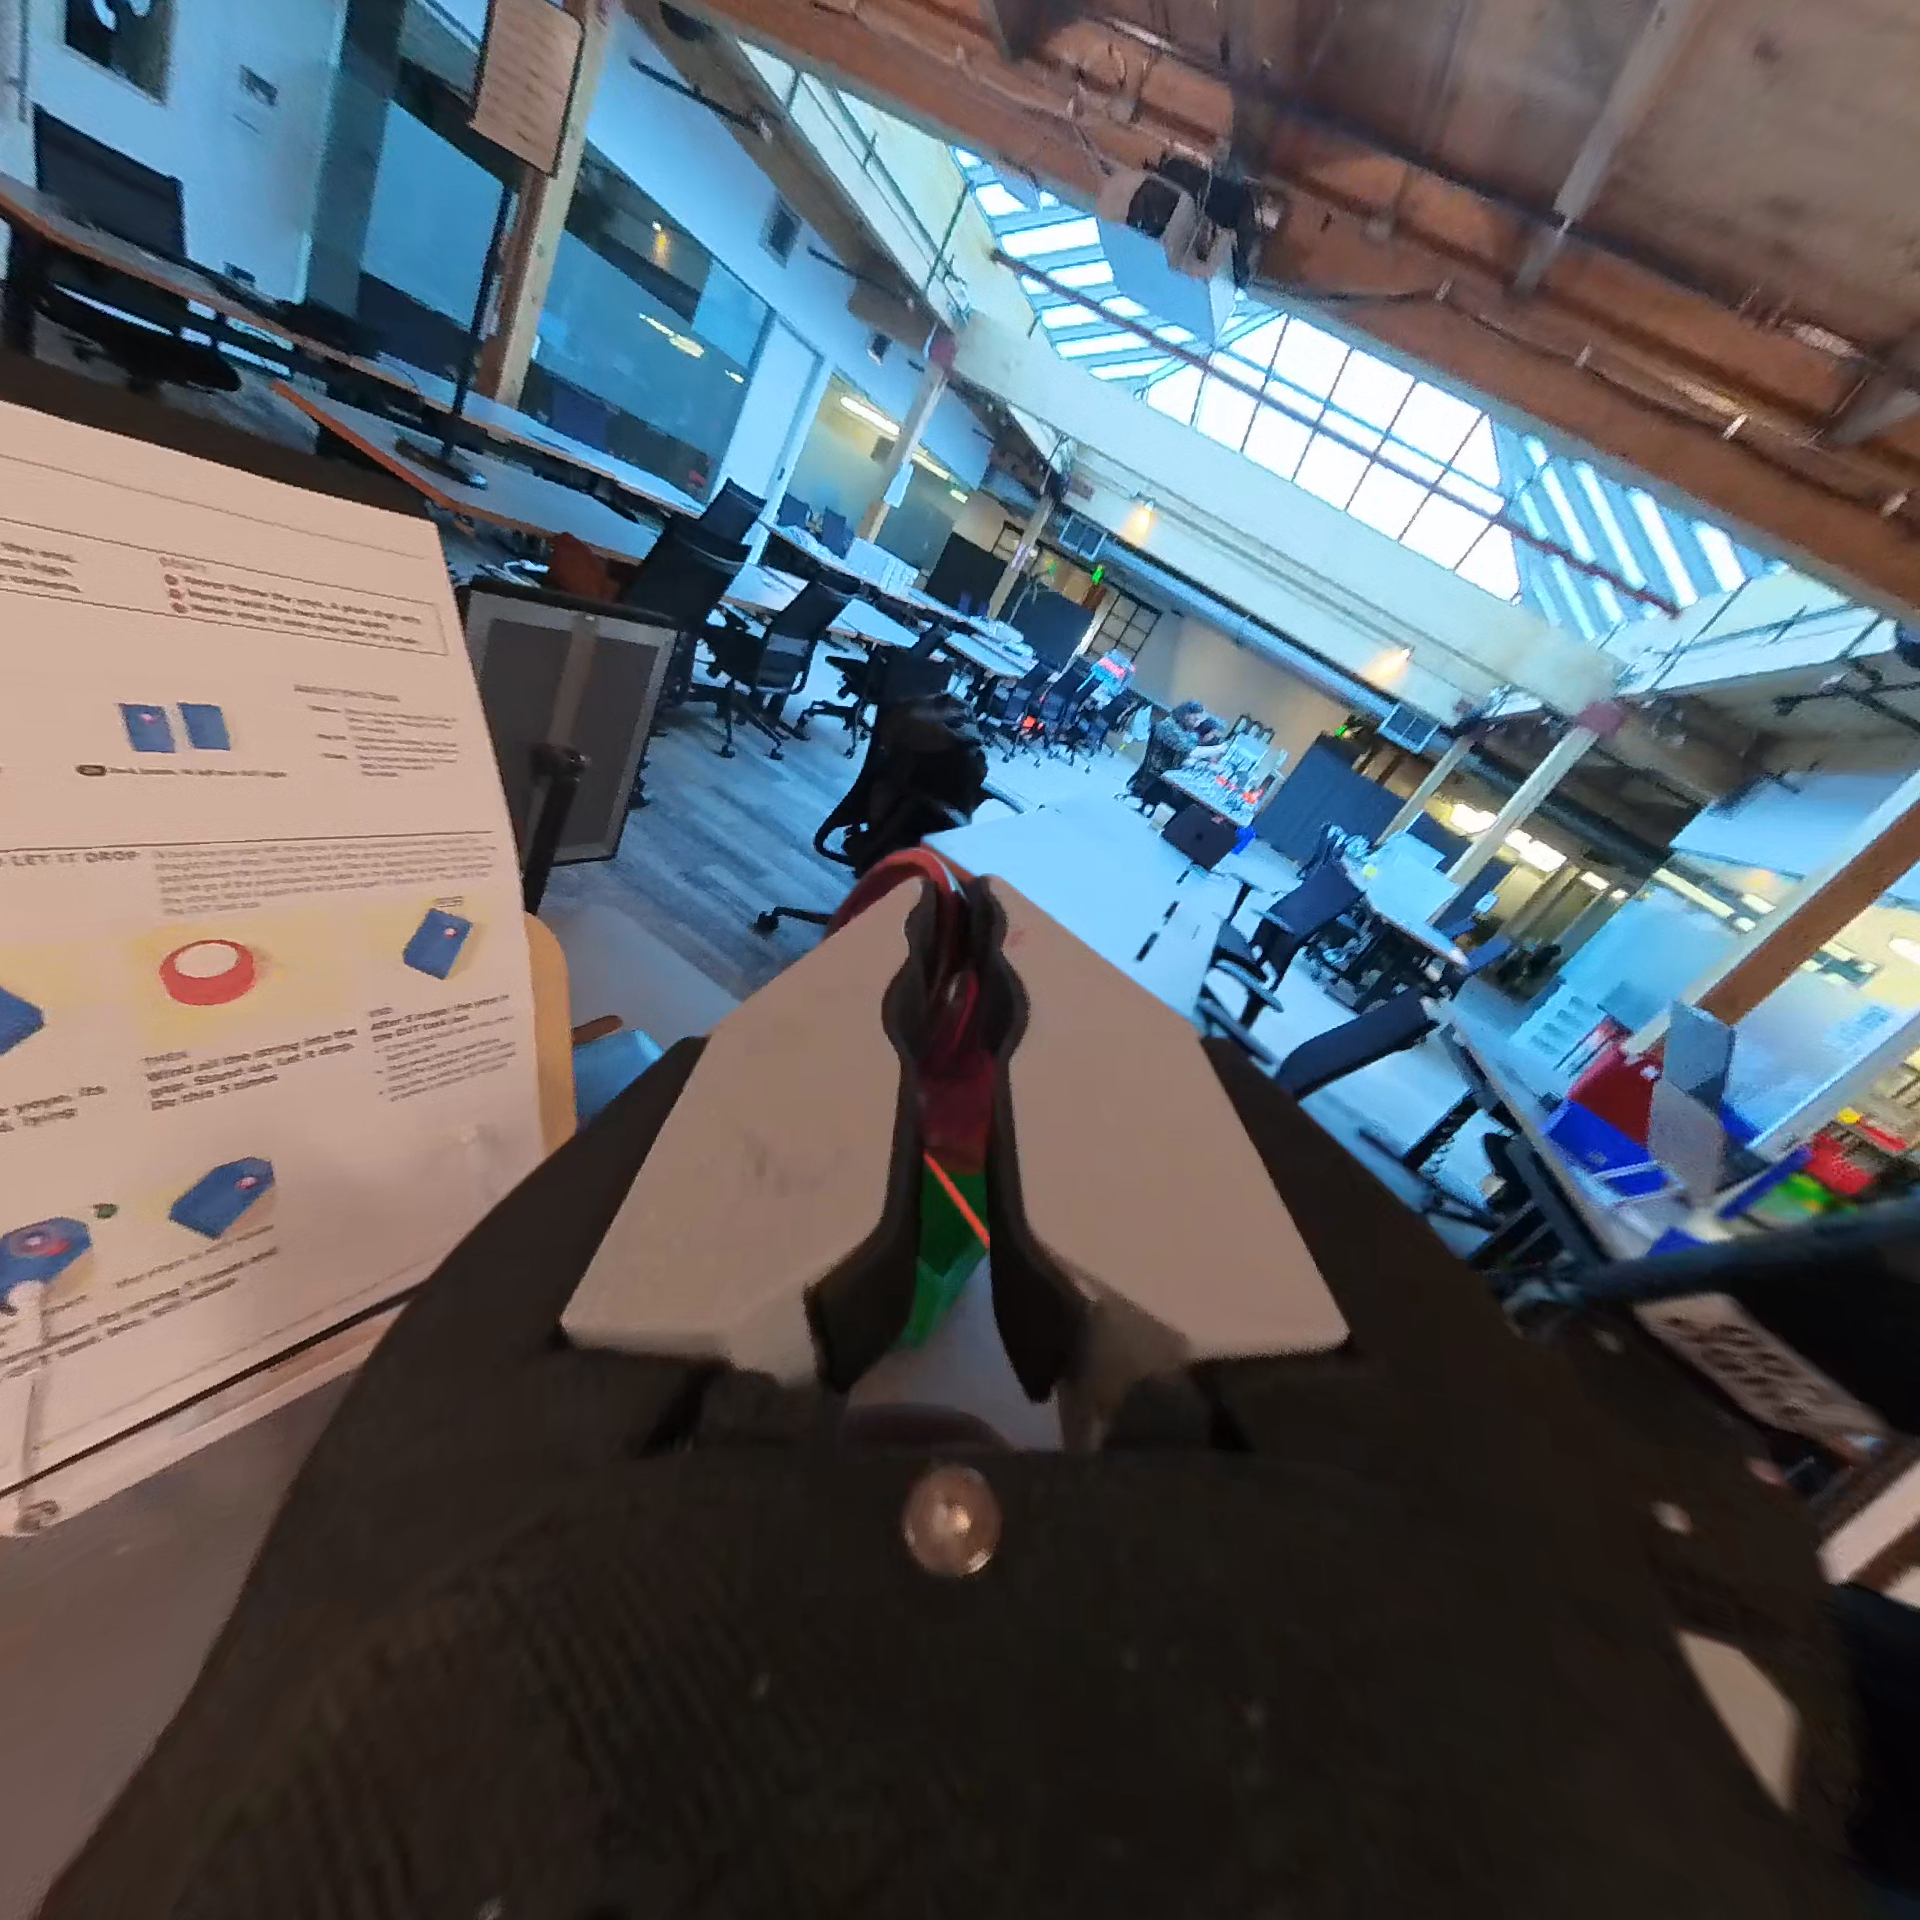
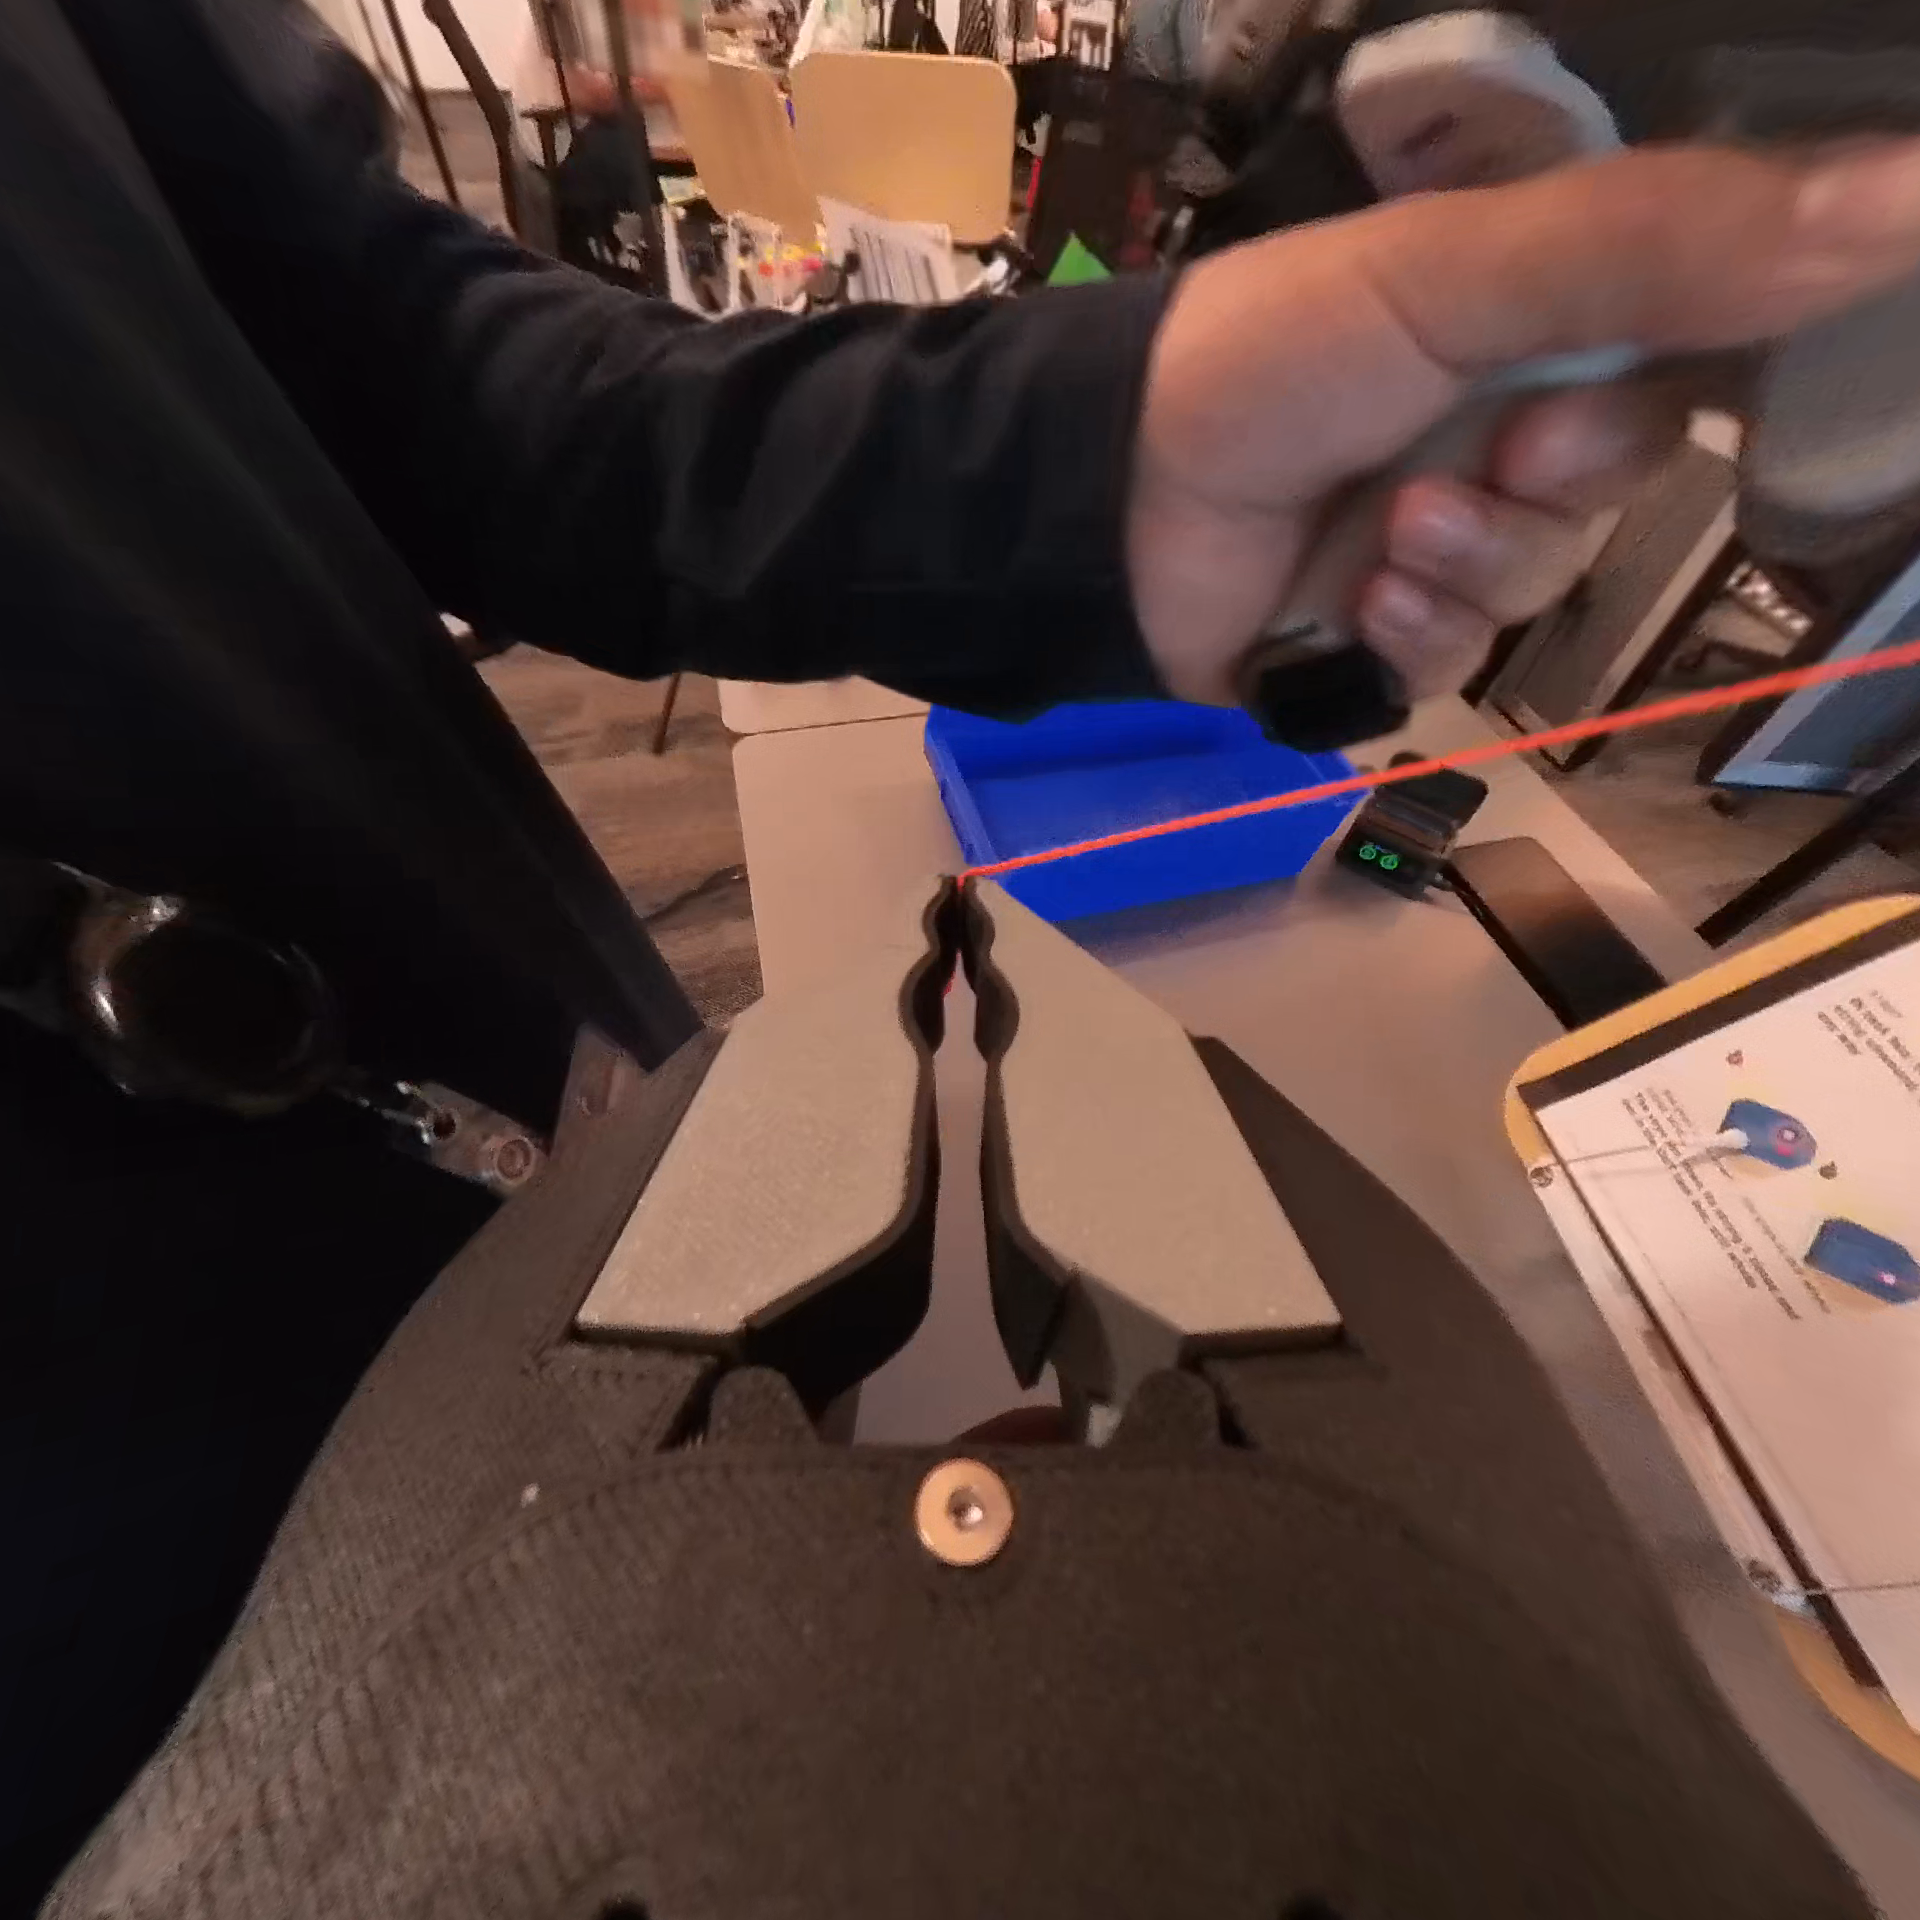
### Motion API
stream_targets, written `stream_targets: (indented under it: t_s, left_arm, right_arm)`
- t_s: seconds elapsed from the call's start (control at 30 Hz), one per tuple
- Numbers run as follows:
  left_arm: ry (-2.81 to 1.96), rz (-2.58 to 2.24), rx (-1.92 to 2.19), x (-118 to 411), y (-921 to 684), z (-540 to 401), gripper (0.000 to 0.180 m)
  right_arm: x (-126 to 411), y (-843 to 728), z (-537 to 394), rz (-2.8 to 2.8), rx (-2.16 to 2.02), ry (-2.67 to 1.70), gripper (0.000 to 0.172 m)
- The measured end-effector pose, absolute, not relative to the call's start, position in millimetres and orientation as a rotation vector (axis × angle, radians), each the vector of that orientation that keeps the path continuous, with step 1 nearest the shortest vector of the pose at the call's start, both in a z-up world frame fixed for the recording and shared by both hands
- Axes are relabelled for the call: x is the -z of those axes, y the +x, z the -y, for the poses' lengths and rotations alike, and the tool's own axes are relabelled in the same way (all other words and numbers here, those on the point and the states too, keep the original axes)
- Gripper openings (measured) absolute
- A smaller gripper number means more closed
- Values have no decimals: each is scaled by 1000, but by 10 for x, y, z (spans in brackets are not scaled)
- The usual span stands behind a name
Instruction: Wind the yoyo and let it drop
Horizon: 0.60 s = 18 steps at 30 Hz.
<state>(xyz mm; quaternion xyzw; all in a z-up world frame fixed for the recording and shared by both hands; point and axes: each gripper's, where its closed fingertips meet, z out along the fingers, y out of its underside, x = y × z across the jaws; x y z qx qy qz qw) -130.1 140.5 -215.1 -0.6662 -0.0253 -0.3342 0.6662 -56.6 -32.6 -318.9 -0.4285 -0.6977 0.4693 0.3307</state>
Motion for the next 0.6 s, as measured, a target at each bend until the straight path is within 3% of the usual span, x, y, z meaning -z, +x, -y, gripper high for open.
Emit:
stream_targets:
  t_s: [0.2, 0.4, 0.6]
  left_arm:
    - [-1610, -69, 551, 2531, -1212, -1414, 3]
    - [-1661, -220, 600, 2697, -1008, -1169, 2]
    - [-1632, -465, 898, 2603, -525, -745, 2]
  right_arm:
    - [2628, -529, 297, 1760, -1229, -999, 0]
    - [1878, -171, -595, 1621, -882, -968, 0]
    - [2013, -40, -1613, 1538, -738, -1137, 0]
